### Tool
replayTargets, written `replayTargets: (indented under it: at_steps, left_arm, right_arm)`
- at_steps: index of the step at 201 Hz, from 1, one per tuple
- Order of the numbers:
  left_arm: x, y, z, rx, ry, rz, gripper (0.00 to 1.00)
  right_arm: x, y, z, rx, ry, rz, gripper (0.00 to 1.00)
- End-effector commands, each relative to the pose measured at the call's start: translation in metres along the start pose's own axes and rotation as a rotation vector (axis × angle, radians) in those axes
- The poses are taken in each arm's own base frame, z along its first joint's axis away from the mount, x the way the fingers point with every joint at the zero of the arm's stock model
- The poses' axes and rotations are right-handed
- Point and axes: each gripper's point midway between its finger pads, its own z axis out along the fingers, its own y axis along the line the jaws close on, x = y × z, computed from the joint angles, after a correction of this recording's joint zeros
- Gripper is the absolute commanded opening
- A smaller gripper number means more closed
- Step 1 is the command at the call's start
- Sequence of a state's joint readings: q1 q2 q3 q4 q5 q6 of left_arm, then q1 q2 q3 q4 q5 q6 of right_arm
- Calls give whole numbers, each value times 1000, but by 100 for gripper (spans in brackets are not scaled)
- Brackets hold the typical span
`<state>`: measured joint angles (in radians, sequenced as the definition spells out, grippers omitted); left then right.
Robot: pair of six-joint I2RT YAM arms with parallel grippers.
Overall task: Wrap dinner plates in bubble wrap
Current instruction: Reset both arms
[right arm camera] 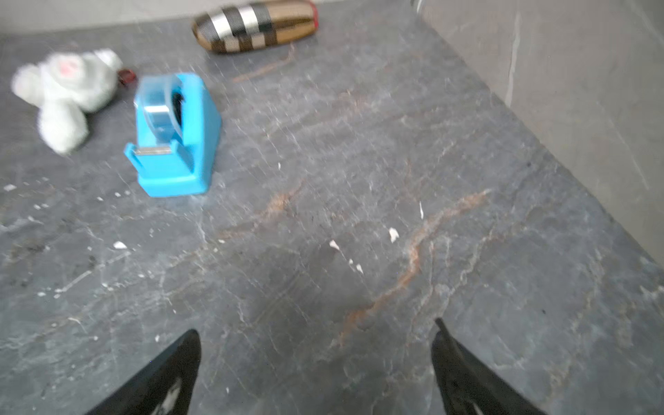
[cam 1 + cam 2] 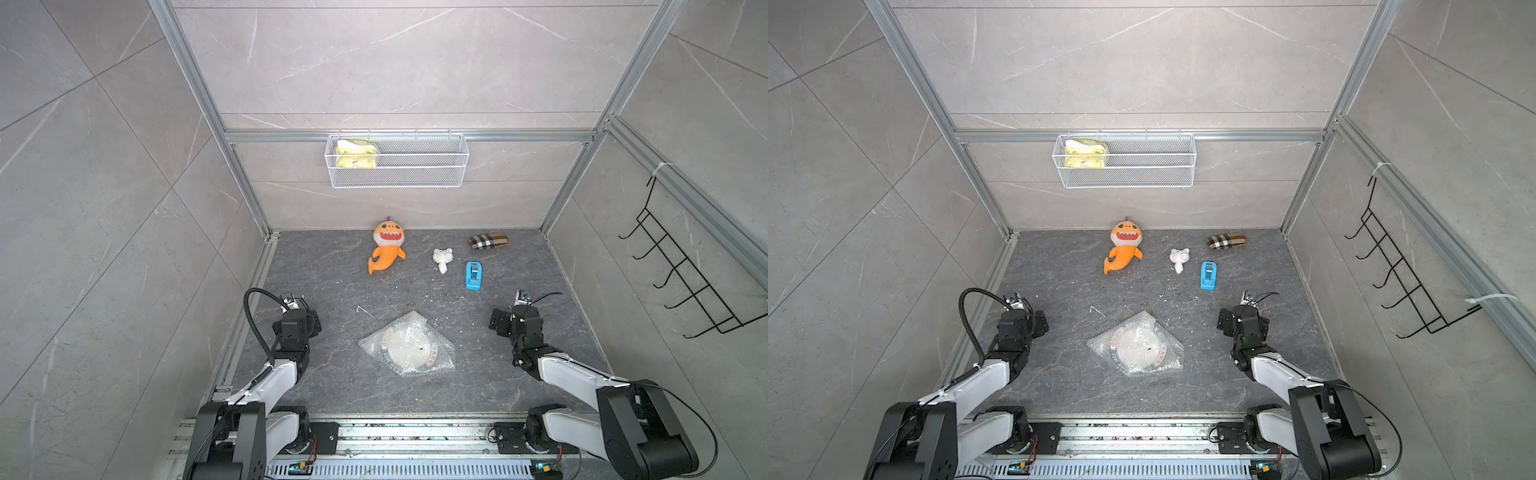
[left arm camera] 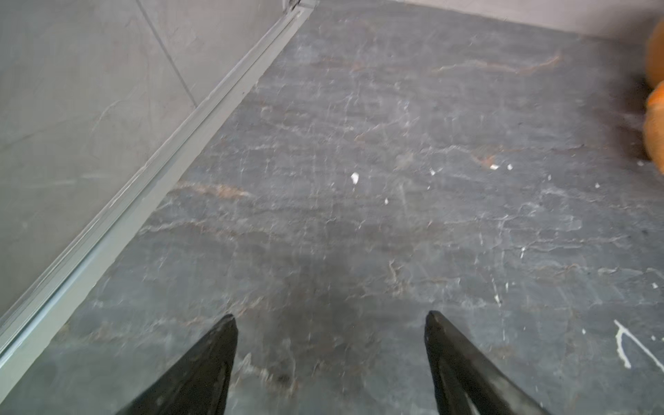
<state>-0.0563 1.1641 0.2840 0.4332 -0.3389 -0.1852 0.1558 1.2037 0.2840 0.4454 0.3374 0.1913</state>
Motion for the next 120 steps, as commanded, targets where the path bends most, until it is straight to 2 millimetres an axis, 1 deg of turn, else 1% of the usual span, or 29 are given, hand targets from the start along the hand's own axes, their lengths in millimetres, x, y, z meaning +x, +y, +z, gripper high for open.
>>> replayTargets:
  at_steps: [1,11,21,34,50,56,62,72,74,76,79,86,88,90,94,98,104,109,120]
  left_arm:
    - [-45,-4,1,6,-213,31,84]
    - [-47,-8,2,23,-235,72,85]
    - [-48,-14,5,51,-260,101,85]
    - [-41,-17,13,59,-269,114,85]
    - [-33,-23,26,69,-259,137,86]
    - [-36,-24,30,65,-270,142,87]
    - [-35,-26,34,71,-238,143,87]
    - [-31,-23,37,76,-183,132,87]
    - [-32,-23,38,75,-185,129,94]
    - [-32,-22,39,71,-187,128,98]
    - [-33,-21,41,67,-188,126,100]
    - [-34,-19,43,63,-179,112,100]
    - [-36,-18,44,61,-180,103,100]
    - [-32,-15,45,56,-152,104,100]
    - [-32,-14,46,64,-142,88,100]
    - [-31,-12,47,72,-139,78,100]
    - [-32,-11,48,72,-143,74,100]
    - [-32,-11,48,72,-139,75,100]
    - [-31,-12,47,75,-138,74,100]
  right_arm:
    - [-47,11,-15,-84,-264,13,100]
    - [-51,13,-15,-89,-285,-3,100]
    - [-52,15,-11,-88,-277,-27,100]
    - [-55,19,-4,-91,-268,-56,100]
    - [-53,24,6,-97,-251,-83,100]
    - [-52,25,8,-98,-254,-82,100]
    - [-50,25,10,-96,-260,-77,100]
    - [-45,24,16,-96,-269,-69,100]
    - [-43,24,17,-97,-269,-68,100]
    - [-40,24,18,-100,-267,-69,100]
    - [-40,25,20,-104,-270,-69,100]
    - [-43,31,26,-126,-281,-86,100]
    - [-42,33,28,-135,-268,-94,100]
    - [-41,35,29,-142,-250,-102,100]
    - [-39,37,32,-147,-210,-110,100]
    - [-36,37,34,-151,-179,-112,100]
    - [-38,36,39,-151,-182,-103,100]
    - [-40,37,38,-159,-197,-98,100]
    - [-37,36,39,-158,-169,-101,100]
